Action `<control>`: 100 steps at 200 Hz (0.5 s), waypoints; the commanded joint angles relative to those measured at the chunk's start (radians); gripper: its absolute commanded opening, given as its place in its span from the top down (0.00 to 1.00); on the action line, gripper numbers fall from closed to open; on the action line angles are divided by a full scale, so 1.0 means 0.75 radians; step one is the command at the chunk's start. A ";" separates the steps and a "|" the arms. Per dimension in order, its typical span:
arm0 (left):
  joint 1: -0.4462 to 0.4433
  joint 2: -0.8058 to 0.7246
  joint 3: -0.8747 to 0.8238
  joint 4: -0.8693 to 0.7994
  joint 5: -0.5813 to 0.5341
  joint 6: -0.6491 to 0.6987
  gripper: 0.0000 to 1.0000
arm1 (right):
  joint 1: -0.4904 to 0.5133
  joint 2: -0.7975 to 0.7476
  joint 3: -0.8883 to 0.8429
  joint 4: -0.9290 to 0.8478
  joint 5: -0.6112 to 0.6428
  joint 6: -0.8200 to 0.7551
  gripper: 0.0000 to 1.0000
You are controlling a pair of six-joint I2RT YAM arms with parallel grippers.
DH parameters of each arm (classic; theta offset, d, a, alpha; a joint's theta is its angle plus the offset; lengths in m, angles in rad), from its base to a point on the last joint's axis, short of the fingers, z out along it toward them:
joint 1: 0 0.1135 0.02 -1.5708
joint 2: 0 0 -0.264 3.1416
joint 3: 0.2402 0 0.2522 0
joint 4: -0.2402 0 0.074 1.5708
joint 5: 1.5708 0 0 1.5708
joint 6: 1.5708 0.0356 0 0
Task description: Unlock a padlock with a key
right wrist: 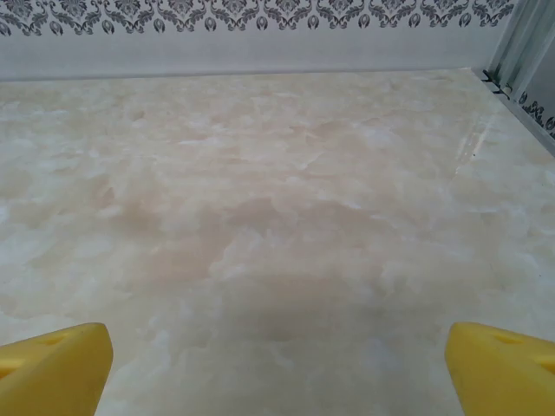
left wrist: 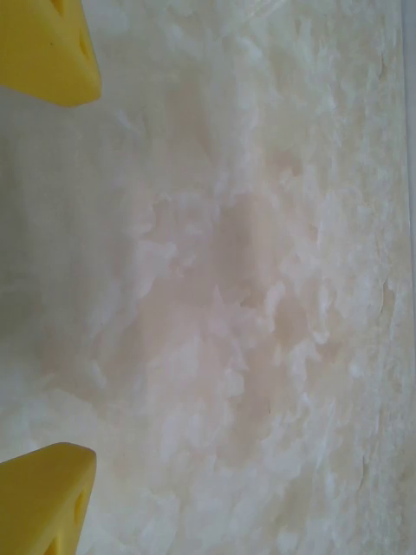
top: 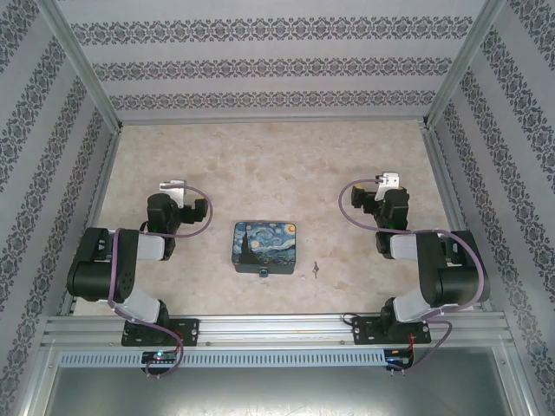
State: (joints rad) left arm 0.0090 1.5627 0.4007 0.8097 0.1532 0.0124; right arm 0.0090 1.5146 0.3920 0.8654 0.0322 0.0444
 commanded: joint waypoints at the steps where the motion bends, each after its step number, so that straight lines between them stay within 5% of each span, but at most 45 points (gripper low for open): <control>1: 0.017 -0.002 0.014 0.034 -0.047 -0.006 0.00 | 0.008 -0.007 -0.010 0.043 0.004 -0.023 0.02; 100: 0.017 0.000 0.026 0.010 -0.095 -0.021 0.00 | 0.004 -0.004 -0.005 0.036 0.000 -0.016 0.02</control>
State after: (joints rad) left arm 0.0090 1.5627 0.4007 0.8093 0.0963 0.0109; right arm 0.0090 1.5146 0.3920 0.8654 0.0322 0.0444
